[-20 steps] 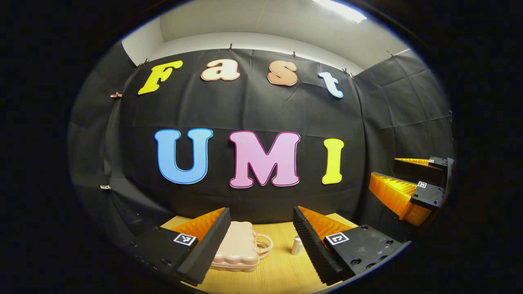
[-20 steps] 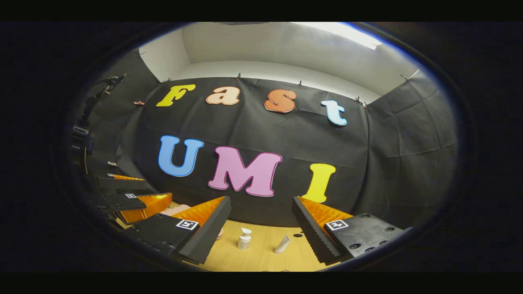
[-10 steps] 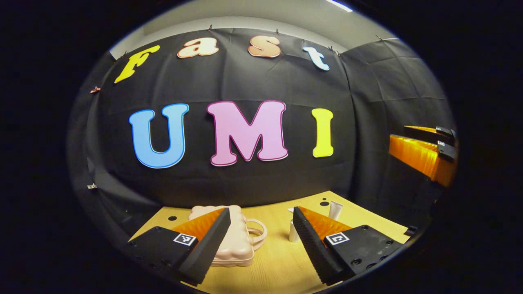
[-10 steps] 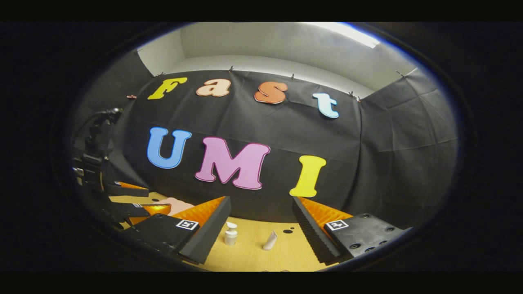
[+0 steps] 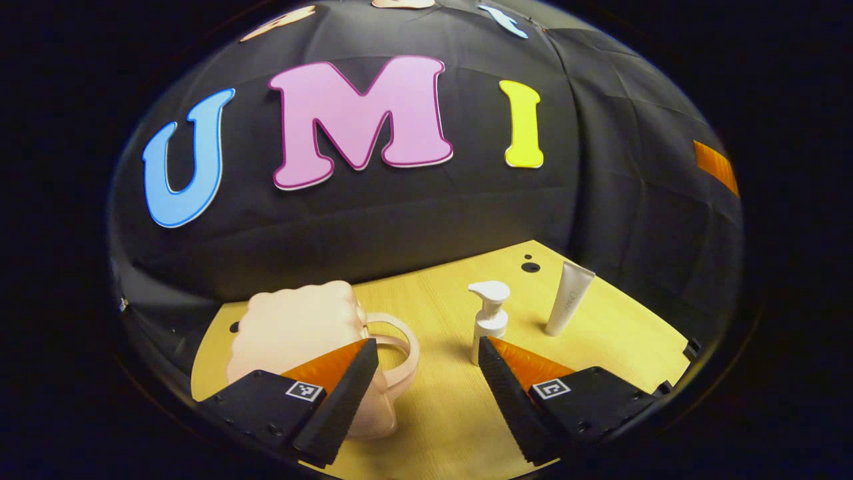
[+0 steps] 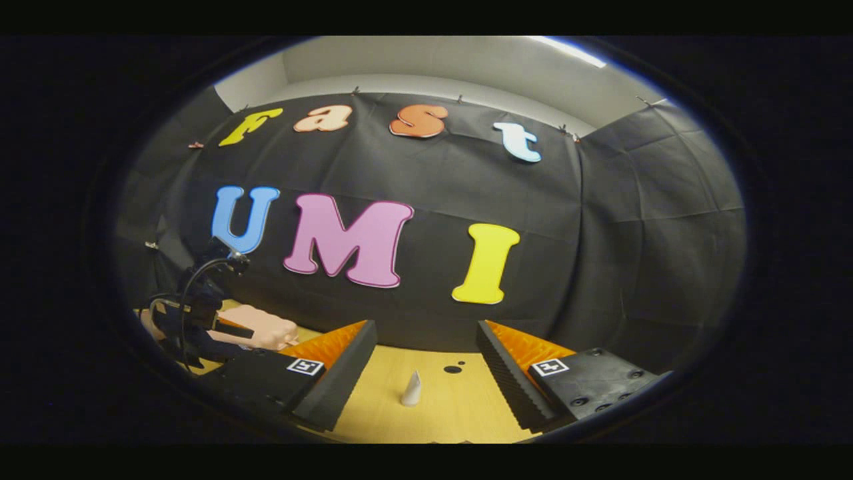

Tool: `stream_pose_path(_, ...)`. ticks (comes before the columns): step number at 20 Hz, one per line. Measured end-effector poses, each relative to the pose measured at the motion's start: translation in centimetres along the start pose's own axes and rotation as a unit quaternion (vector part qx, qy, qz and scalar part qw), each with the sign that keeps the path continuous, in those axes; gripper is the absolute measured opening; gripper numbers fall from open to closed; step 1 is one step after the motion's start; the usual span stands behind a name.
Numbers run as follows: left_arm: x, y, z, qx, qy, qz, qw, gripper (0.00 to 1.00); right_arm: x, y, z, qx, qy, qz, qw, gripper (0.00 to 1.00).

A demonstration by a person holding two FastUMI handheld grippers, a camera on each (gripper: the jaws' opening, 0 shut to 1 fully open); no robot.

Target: First open the suitcase, pack the skin care products into it, and then close the suitcase.

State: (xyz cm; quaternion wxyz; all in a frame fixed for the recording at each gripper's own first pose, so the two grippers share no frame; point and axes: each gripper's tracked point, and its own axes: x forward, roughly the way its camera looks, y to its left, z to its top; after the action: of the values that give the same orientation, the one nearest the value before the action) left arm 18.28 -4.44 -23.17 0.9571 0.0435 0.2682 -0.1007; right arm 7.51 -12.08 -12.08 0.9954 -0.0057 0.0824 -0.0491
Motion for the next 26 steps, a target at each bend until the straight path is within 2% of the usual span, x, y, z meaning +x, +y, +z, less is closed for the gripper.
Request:
stream_pose_path(5, 7.3, 0.4, -2.3, 0.040, 0.057, -0.004, 0.998, 0.98, 2.9, -2.8, -3.6, 0.019, 0.033, -0.007, 0.999, 0.97)
stream_pose_path(8, 9.7, 0.6, -4.2, 0.055, 0.097, -0.010, 0.994, 0.98, 3.8, -4.3, -6.3, 0.022, 0.060, -0.016, 0.998, 0.97)
stream_pose_path(10, 10.9, 0.8, -5.5, 0.060, 0.119, 0.000, 0.991, 0.98, 4.4, -5.1, -7.2, 0.025, 0.063, -0.023, 0.997, 0.97)
stream_pose_path(11, 11.5, 1.6, -5.5, 0.076, 0.122, 0.018, 0.989, 0.97, 5.0, -5.3, -7.6, 0.024, 0.064, -0.024, 0.997, 0.97)
stream_pose_path(13, 13.1, 1.6, -5.9, 0.098, 0.139, 0.024, 0.985, 0.97, 6.1, -5.3, -8.2, 0.023, 0.065, -0.022, 0.997, 0.97)
stream_pose_path(16, 13.6, 0.6, -7.9, 0.100, 0.185, 0.006, 0.978, 0.87, 6.6, -5.2, -8.1, 0.030, 0.059, -0.017, 0.998, 0.97)
stream_pose_path(19, 14.7, 1.6, -8.2, 0.102, 0.192, 0.028, 0.976, 0.75, 6.6, -5.3, -8.6, 0.032, 0.062, -0.015, 0.997, 0.97)
stream_pose_path(20, 15.1, 2.1, -8.7, 0.098, 0.203, 0.034, 0.974, 0.63, 6.5, -5.4, -8.9, 0.033, 0.065, -0.014, 0.997, 0.97)
stream_pose_path(21, 15.1, 3.1, -9.0, 0.097, 0.213, 0.046, 0.971, 0.56, 6.5, -5.4, -9.3, 0.035, 0.069, -0.013, 0.997, 0.97)
stream_pose_path(22, 15.3, 3.1, -9.5, 0.075, 0.219, 0.044, 0.972, 0.40, 6.4, -5.3, -9.7, 0.036, 0.073, -0.012, 0.997, 0.97)
stream_pose_path(24, 15.4, 2.9, -9.2, 0.060, 0.217, 0.037, 0.974, 0.23, 6.3, -5.3, -10.1, 0.037, 0.078, -0.011, 0.996, 0.97)
stream_pose_path(26, 15.3, 2.7, -9.0, 0.054, 0.217, 0.032, 0.974, 0.20, 6.3, -5.3, -10.0, 0.039, 0.076, -0.012, 0.996, 0.97)
